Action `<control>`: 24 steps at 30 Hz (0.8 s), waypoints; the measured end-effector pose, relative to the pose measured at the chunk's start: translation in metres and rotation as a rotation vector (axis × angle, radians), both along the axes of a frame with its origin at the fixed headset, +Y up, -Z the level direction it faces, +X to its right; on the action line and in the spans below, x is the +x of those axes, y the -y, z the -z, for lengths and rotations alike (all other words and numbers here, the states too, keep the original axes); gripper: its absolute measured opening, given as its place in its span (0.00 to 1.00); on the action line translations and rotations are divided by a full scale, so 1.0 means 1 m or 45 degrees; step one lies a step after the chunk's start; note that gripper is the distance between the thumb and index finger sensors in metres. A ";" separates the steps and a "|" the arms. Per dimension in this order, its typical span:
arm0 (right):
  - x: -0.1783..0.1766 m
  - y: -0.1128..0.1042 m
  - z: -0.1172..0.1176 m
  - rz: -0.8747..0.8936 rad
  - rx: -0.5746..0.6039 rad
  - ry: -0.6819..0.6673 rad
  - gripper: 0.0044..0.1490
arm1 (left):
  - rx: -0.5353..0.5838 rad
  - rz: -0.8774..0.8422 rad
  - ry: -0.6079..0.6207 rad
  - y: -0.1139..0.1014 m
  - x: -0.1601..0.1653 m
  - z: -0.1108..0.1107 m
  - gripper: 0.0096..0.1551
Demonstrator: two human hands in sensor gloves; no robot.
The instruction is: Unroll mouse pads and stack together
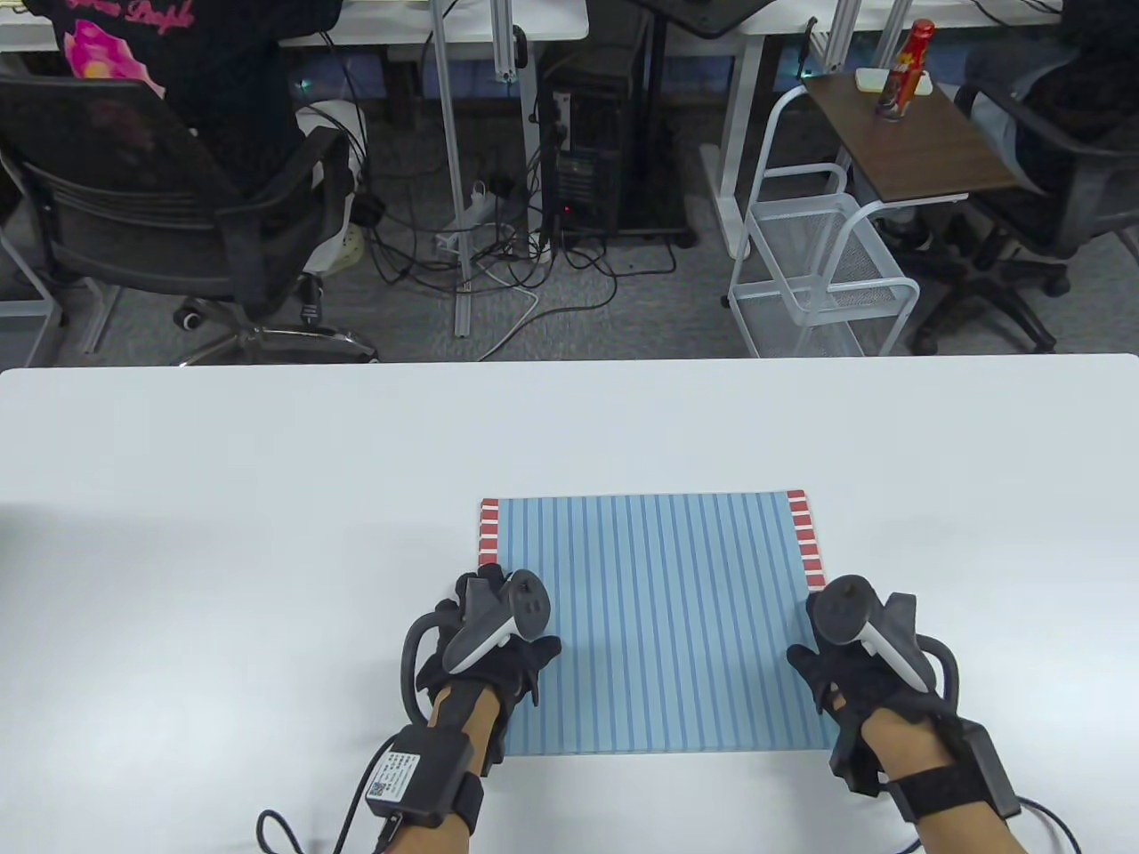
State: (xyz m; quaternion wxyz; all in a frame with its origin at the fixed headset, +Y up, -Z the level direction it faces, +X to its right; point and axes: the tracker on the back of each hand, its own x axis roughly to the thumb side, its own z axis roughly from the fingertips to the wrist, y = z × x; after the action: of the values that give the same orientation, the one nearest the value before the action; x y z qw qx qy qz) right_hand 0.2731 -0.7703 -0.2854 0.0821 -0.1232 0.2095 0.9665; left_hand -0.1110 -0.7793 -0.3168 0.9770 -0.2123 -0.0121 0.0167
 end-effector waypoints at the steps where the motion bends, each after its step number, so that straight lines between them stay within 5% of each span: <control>1: 0.000 -0.001 -0.001 -0.005 -0.008 -0.003 0.44 | -0.001 -0.003 -0.001 0.000 0.000 0.000 0.52; 8: 0.001 -0.008 -0.006 -0.005 -0.034 -0.023 0.47 | 0.039 -0.063 -0.014 -0.004 -0.002 -0.002 0.49; 24: 0.005 -0.042 -0.020 0.265 0.345 -0.110 0.49 | 0.349 -0.197 0.065 -0.057 -0.023 -0.049 0.48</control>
State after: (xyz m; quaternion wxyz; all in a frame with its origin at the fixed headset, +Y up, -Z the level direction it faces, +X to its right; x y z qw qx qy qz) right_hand 0.2783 -0.7283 -0.2650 0.1884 -0.0469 0.0922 0.9766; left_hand -0.1343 -0.7222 -0.2683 0.9919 -0.0759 -0.0556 0.0848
